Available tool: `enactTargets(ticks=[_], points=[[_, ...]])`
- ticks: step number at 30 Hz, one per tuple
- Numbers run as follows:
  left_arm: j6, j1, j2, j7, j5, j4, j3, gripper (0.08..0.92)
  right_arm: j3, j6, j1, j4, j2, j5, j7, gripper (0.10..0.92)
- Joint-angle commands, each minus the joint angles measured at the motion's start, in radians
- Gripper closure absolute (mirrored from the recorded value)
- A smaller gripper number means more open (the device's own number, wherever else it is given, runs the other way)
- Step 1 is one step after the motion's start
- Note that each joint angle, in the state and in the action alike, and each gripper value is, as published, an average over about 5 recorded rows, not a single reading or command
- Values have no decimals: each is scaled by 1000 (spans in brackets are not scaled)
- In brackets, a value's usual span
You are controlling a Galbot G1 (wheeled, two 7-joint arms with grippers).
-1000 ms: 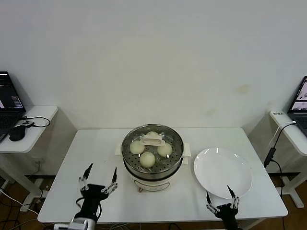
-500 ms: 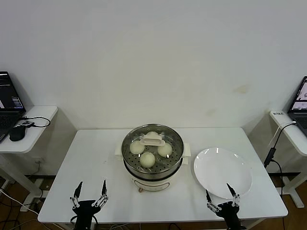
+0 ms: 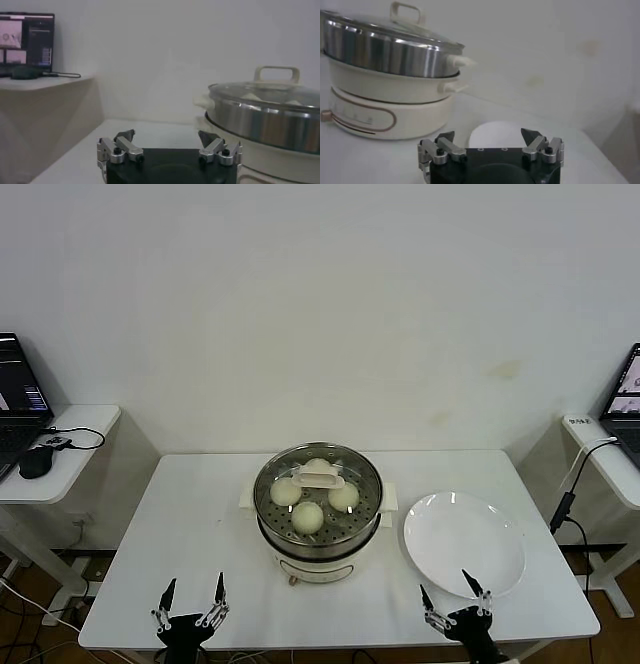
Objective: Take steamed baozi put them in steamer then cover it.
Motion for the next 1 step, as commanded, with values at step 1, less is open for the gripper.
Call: enactTargets(ticks=[1], points=[[-9, 5, -11, -7, -9, 23, -2, 177, 2, -24, -10, 20, -7, 12, -32, 203]])
